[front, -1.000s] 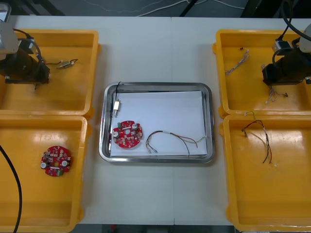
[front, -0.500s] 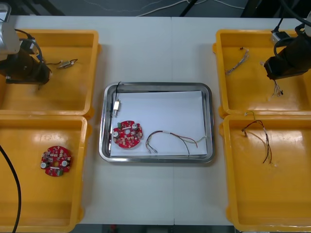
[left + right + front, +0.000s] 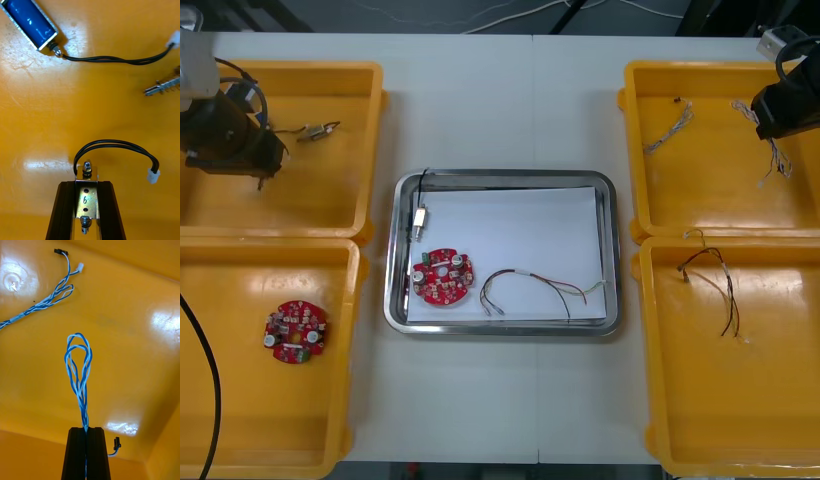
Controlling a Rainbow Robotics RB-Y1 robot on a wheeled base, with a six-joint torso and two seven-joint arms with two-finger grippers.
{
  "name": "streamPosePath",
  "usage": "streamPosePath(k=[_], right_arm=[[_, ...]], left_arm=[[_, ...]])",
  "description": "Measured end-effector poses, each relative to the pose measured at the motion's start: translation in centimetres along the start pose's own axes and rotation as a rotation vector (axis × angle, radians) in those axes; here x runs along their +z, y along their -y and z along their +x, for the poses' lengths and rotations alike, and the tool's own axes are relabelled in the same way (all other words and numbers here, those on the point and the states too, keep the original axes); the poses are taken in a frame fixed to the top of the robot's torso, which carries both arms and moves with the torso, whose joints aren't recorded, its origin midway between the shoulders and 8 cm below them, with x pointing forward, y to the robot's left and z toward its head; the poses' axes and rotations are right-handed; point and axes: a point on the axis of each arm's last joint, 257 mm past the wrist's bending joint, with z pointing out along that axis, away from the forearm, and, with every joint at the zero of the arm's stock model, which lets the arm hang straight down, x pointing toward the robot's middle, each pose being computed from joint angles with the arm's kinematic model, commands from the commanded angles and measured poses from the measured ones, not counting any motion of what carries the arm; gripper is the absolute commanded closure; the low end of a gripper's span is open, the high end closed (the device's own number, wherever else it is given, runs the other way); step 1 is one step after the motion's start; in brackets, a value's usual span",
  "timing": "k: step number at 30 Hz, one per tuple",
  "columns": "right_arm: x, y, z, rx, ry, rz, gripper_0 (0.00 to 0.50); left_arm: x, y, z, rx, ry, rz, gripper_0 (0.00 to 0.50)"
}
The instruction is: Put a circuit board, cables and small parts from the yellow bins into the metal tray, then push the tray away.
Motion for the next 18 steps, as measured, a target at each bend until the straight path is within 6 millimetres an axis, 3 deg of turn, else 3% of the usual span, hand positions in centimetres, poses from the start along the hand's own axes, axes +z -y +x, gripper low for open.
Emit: streamPosePath(k=[5,18], right_arm=[[-2.1,0.0,0.0,-0.061,0.043,0.006,0.500],[-5.1,-0.4,4.0,-0.160,0.098,0.024,0.500]], left_arm=[[-1.3,0.6,0.1,0.021,-0.020,0.005,0.500],[-5.8,1.6,1.2,0.053,-0.100,0.012,0.500]])
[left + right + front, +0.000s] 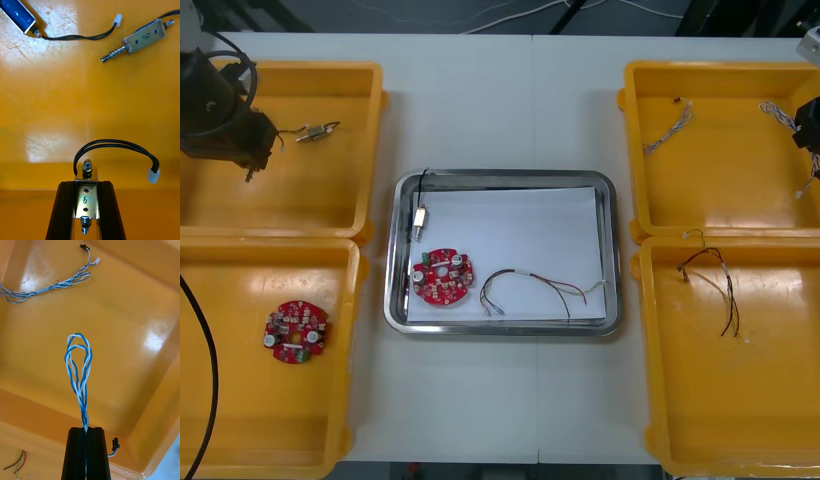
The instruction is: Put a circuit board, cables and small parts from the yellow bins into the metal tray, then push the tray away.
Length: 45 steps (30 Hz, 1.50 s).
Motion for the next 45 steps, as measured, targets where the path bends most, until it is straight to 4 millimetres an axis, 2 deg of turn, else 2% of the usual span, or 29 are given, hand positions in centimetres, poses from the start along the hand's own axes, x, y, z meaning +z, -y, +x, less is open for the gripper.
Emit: streamPosePath(k=[11,21,29,40,45], right_arm=[[-2.1,-3.3,1.9,-0.115,0.036,-0.067,0.500],[-3.6,-6.5,2.0,-0.320,0.085,-0.036,0.500],[-3.1,-10.0,1.4,-0.479,0.083,-0.053,0.500],[-1.2,-13.6,2.0,-0.582,0.038,-0.107,0.500],[-0.5,-15.0,2.1,-0.627,0.018,-0.123,0.500]], left_arm=[[-3.4,1.4,0.7,0.054,-0.025,-0.009,0.500],[-4.7,5.7,-0.7,0.082,0.040,0.014,0.500],[-5.2,10.1,-0.8,-0.006,0.058,0.046,0.500],[-6.0,15.6,0.0,0.163,0.080,0.068,0.500],[-6.0,18.0,1.0,0.137,0.064,0.099,0.500]])
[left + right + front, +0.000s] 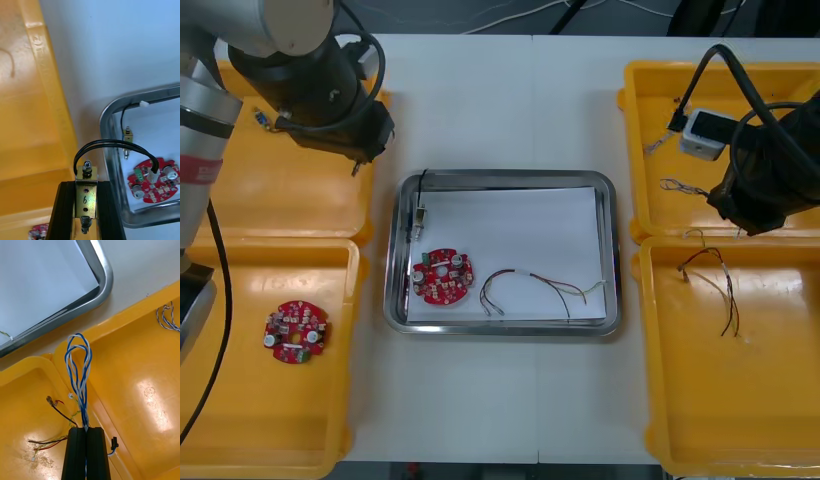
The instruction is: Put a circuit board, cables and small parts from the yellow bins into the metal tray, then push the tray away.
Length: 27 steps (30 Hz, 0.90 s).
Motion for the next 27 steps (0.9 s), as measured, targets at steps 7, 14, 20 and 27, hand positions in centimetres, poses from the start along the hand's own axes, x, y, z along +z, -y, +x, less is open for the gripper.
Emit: streamPosePath(k=[7,14,20,27], right_arm=[[0.2,-0.4,-0.8,-0.033,-0.004,-0.006,0.500],[0.2,-0.6,-1.3,-0.053,-0.012,-0.010,0.500],[0.2,-0.3,-1.4,-0.051,-0.019,-0.013,0.500],[0.2,-0.1,-1.1,-0.047,-0.032,-0.004,0.500]], left_arm=[[0.3,2.3,0.9,-0.067,-0.014,0.004,0.500],[0.4,2.8,1.1,-0.061,-0.024,0.023,0.500],[0.2,0.5,0.4,-0.154,-0.027,0.044,0.500],[0.1,-1.2,-0.1,-0.117,-0.012,0.023,0.500]])
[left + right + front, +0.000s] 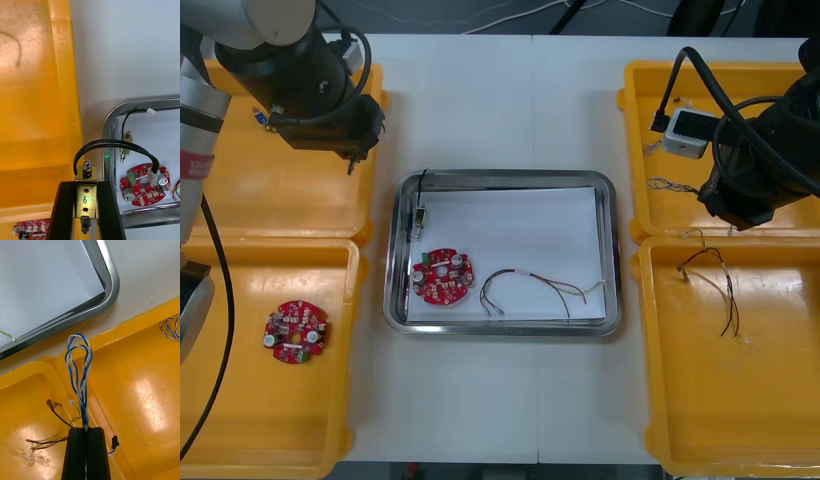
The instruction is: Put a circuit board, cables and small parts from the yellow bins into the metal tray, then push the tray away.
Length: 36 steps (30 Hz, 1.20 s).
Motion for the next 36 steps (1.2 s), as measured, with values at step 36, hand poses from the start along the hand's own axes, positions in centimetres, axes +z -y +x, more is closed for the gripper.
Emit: streamPosePath(k=[36], right_arm=[[-0.02,0.57,0.35,0.184,-0.012,0.023,0.500]], left_arm=[[0.00,-0.03,-0.01,0.012,0.000,-0.001,0.500]])
